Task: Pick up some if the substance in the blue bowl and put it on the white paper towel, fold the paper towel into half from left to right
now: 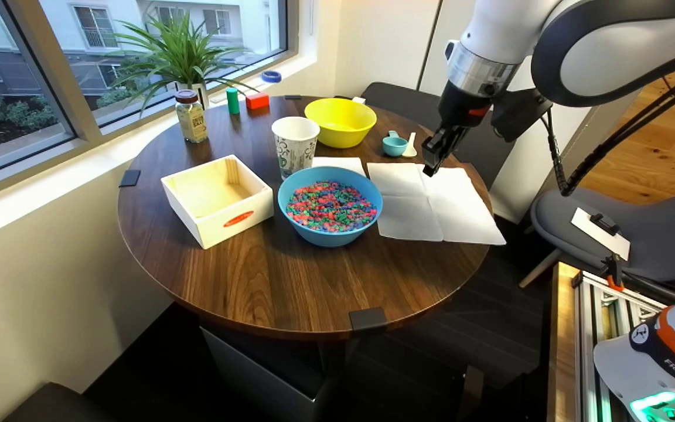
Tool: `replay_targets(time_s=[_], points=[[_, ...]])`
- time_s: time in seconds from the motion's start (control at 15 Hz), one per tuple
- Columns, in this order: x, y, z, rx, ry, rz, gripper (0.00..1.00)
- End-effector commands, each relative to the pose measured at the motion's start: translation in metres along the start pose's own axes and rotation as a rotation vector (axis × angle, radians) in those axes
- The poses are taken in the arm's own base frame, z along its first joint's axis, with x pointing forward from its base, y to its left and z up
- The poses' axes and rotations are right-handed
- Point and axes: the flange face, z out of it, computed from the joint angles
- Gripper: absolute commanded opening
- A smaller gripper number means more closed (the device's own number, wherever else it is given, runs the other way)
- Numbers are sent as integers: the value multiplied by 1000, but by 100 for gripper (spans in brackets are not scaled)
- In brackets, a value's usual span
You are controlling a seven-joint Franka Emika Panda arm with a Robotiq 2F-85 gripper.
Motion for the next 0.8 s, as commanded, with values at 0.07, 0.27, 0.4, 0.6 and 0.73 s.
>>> replay_targets(time_s=[0.07,0.27,0.4,0.6,0.73], points=[[-3,1,22,39,-48,28,3],[0,8,34,27,-65,34,3],[0,11,41,24,-78,38,3],[1,15,51,16,-96,45,3],[2,16,55,17,-104,53,3]])
